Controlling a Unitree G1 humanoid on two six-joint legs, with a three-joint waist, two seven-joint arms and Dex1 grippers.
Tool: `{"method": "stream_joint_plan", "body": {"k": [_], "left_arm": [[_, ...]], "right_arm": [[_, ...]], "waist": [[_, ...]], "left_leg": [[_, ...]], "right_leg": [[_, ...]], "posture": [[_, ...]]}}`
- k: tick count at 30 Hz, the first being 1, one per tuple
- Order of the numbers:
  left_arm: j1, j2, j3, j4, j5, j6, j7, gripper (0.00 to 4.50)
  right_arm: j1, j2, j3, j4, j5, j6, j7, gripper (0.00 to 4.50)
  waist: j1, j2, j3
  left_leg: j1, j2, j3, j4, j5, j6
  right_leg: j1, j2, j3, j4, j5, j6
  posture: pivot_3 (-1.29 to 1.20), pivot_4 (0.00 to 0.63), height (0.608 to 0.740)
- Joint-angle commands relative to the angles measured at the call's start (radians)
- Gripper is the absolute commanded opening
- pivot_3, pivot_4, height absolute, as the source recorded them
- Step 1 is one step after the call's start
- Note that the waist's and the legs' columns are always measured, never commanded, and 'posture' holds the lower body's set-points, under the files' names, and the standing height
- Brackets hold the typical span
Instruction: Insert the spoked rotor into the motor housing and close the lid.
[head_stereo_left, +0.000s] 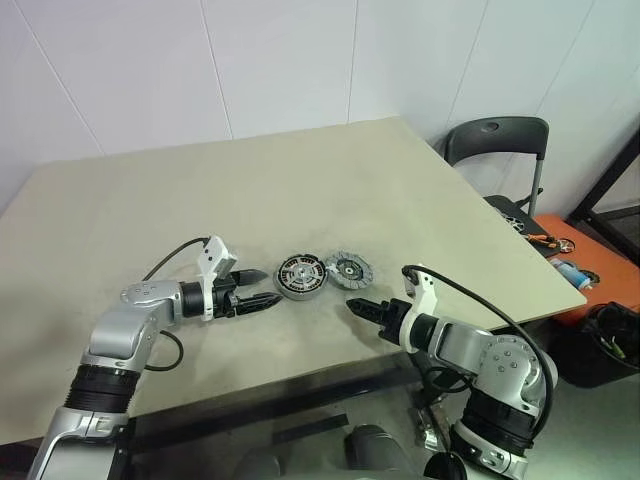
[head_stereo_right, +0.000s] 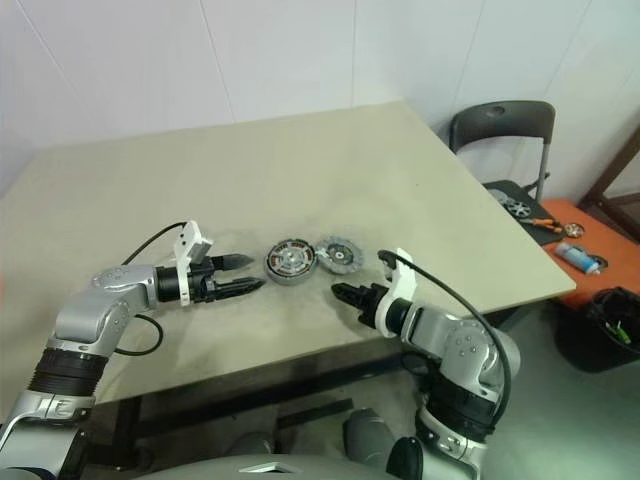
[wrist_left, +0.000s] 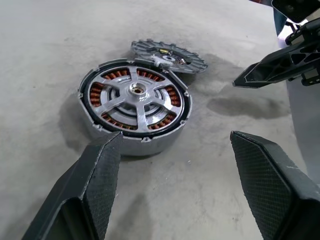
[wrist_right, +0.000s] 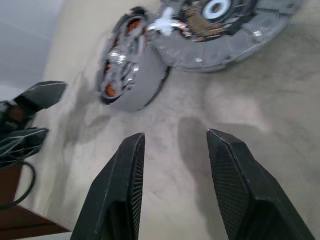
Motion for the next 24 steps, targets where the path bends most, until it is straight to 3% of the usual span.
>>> {"method": "stream_joint_plan", "body": {"k": [1,4,8,18,24], "left_arm": [[-0.004,0.019,0.015,0.002,0.000,-0.011,-0.008,3.64],[-0.005,0.021,0.016,0.026,0.004,-0.028,-0.018,3.64],[-0.008,0.019,0.006,0.077,0.019,-0.072,-0.036,3.64],[-0.010,-0.002,-0.003,0.267,0.074,-0.238,-0.106,3.64],[-0.022,-0.011,0.002,0.307,0.088,-0.274,-0.127,3.64]], "right_arm": [[-0.008,0.079,-0.085,0.040,0.044,0.009,0.004,2.04],[-0.063,0.154,-0.203,0.110,0.066,0.017,-0.040,2.04],[-0.108,0.195,-0.266,0.172,0.125,-0.068,-0.118,2.04],[-0.134,0.249,-0.244,0.278,0.276,-0.232,-0.282,2.04],[-0.104,0.227,-0.234,0.243,0.427,-0.199,-0.371,2.04]], "waist": [[0.000,0.000,0.000],[0.001,0.000,0.000],[0.002,0.000,0.000],[0.000,0.001,0.000],[0.001,0.000,0.000]], "left_leg": [[0.000,0.000,0.000,0.000,0.000,0.000],[-0.001,0.000,0.000,0.000,0.000,0.000],[0.000,0.000,0.000,0.001,0.000,0.000],[-0.001,0.000,0.000,-0.002,0.000,0.001],[-0.001,0.000,0.000,-0.001,-0.001,0.001]], "right_leg": [[0.000,0.000,0.000,0.000,0.000,0.000],[0.000,0.000,0.000,-0.001,0.000,0.000],[0.000,0.000,0.000,0.000,0.000,0.000],[-0.001,0.000,0.000,-0.001,0.001,0.001],[-0.001,0.000,0.000,-0.001,0.001,0.001]], "posture": [[0.00,0.000,0.740],[0.00,0.000,0.740],[0.00,0.000,0.740],[0.00,0.000,0.740],[0.00,0.000,0.740]]}}
